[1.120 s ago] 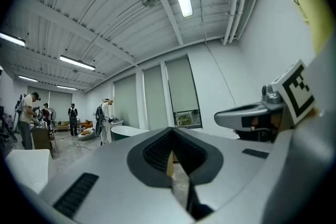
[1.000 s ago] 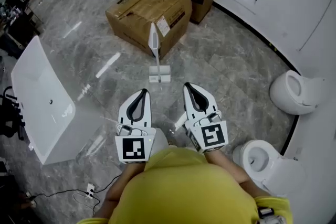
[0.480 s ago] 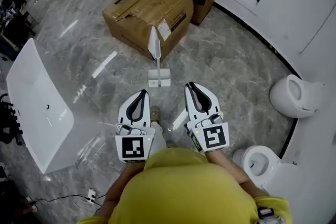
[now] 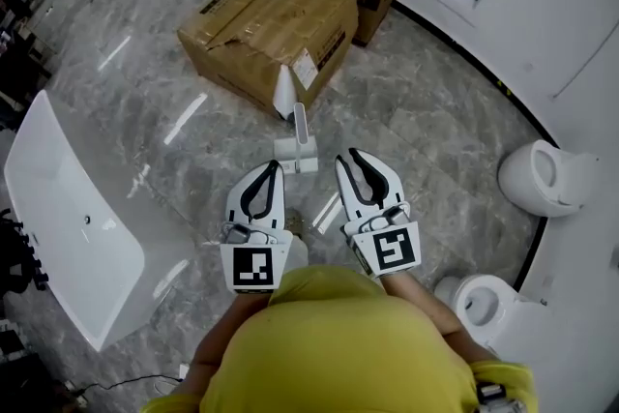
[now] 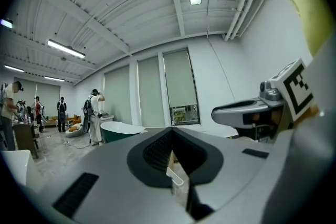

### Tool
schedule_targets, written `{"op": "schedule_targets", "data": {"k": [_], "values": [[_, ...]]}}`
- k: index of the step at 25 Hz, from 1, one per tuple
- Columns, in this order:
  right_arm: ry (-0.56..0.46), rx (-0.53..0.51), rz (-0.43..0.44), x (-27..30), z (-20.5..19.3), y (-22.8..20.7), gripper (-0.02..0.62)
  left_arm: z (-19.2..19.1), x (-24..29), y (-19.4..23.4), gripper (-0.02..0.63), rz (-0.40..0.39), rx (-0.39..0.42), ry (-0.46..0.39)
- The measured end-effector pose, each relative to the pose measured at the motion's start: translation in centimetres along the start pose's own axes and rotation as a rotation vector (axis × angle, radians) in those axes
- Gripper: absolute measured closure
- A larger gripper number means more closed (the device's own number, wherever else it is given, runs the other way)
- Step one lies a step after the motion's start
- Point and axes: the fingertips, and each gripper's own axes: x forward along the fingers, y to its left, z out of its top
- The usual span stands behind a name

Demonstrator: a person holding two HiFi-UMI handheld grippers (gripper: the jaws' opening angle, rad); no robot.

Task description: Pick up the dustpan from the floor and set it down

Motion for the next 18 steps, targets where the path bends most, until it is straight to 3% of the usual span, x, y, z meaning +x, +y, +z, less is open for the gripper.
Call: {"op": "schedule_targets", "data": {"k": [11,18], "values": [[0.129,0.014,-0.070,7.6,-4.2,-2.6,0.492,-2.2,8.2,4.3,0.606,-0.118,0.001,0.014],[0.156,0.037,-0.032,9.3,-6.1,-2.9,0.492,-2.9,10.2,4.4,0.606,-0.145,-0.012,0.026]]}}
